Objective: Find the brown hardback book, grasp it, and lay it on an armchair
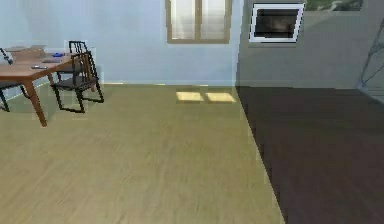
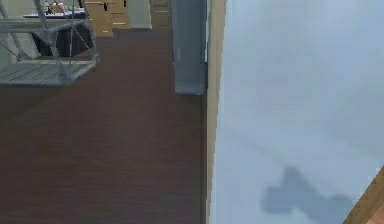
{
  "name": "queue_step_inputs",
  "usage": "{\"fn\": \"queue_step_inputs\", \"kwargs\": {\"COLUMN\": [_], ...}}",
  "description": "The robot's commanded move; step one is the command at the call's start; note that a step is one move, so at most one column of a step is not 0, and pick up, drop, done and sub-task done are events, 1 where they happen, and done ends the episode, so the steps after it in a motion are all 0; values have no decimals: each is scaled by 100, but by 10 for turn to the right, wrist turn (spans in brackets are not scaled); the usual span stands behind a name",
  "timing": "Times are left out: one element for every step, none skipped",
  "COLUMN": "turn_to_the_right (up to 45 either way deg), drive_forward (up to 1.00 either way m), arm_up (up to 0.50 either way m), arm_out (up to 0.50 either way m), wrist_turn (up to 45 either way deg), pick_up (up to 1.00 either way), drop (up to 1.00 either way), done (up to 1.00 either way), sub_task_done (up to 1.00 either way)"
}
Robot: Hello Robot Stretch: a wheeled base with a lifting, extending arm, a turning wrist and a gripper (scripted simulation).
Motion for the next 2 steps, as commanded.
{"fn": "queue_step_inputs", "kwargs": {"turn_to_the_right": [240,0], "drive_forward": [0,10], "arm_up": [0,0], "arm_out": [0,0], "wrist_turn": [0,0], "pick_up": [0,0], "drop": [0,0], "done": [0,0], "sub_task_done": [0,0]}}
